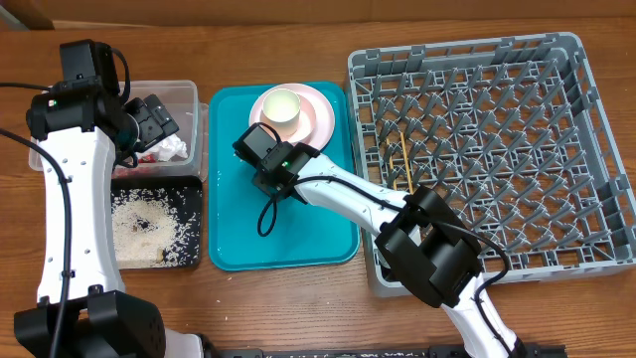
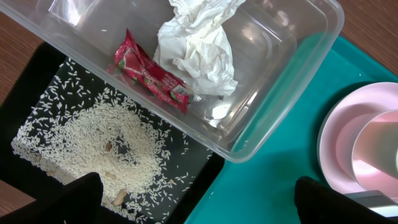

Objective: Sort waste into correct bins and load items into the dishwasher
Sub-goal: 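Lower the right gripper onto the white cup rim on the plate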

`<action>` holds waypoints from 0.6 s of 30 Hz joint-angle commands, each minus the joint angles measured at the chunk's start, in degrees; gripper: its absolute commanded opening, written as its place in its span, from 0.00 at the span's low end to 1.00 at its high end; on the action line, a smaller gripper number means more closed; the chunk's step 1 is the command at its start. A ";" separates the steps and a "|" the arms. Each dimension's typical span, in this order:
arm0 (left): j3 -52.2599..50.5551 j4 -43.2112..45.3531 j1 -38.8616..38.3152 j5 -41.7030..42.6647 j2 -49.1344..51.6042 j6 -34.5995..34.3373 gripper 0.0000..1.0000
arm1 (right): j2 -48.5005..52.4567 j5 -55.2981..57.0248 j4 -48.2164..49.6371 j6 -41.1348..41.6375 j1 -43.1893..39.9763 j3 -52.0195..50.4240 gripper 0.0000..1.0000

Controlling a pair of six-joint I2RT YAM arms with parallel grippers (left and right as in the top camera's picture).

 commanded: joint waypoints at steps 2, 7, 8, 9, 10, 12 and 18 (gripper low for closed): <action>1.29 0.07 -0.09 0.26 0.15 -0.76 1.00 | -3.08 0.52 1.68 -4.22 -0.52 0.79 0.37; 1.29 0.07 -0.11 0.26 0.15 -0.76 1.00 | -2.43 0.55 2.38 -4.57 -1.77 0.79 0.37; 1.29 0.07 -0.11 0.26 0.15 -0.76 1.00 | -2.38 0.52 2.36 -4.57 -2.12 0.79 0.37; 1.29 0.07 -0.09 0.26 0.15 -0.76 1.00 | -2.34 0.52 2.36 -4.57 -2.51 0.76 0.37; 1.29 0.07 -0.09 0.26 0.15 -0.76 1.00 | -2.34 0.50 2.36 -4.55 -2.89 0.74 0.37; 1.29 0.07 -0.09 0.26 0.15 -0.76 1.00 | -2.34 -0.22 2.32 -4.55 -4.04 0.74 0.37; 1.29 0.07 -0.11 0.26 0.15 -0.76 1.00 | -2.34 -5.77 2.10 -4.33 -5.40 0.70 0.36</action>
